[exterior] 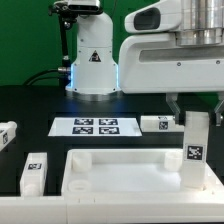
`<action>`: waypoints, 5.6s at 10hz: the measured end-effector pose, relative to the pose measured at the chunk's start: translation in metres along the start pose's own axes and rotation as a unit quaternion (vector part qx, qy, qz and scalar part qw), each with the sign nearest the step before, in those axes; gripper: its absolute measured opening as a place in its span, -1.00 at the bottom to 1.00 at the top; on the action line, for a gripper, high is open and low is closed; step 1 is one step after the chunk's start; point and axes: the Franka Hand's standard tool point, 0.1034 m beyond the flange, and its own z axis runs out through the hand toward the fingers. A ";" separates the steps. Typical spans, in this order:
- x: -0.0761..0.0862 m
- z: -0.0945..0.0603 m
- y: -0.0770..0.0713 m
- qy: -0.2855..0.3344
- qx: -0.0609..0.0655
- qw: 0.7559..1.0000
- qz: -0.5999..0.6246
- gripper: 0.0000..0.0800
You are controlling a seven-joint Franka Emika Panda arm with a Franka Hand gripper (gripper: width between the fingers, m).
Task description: Assemble desk
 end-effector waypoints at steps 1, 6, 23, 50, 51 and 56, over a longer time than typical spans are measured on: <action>-0.001 0.000 0.003 0.006 0.005 0.997 0.076 -0.29; -0.001 0.000 0.005 0.002 0.006 0.976 0.217 -0.29; -0.012 0.004 0.000 -0.011 -0.014 0.982 -0.186 0.62; -0.007 0.018 -0.003 -0.006 -0.030 0.977 -0.209 0.62; -0.008 0.018 -0.005 -0.006 -0.030 0.982 -0.186 0.62; -0.006 0.019 -0.002 -0.004 -0.022 1.000 0.010 -0.29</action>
Offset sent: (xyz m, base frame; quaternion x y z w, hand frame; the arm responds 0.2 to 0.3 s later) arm 0.0000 0.0000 0.0000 0.0000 0.0000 0.1938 0.9810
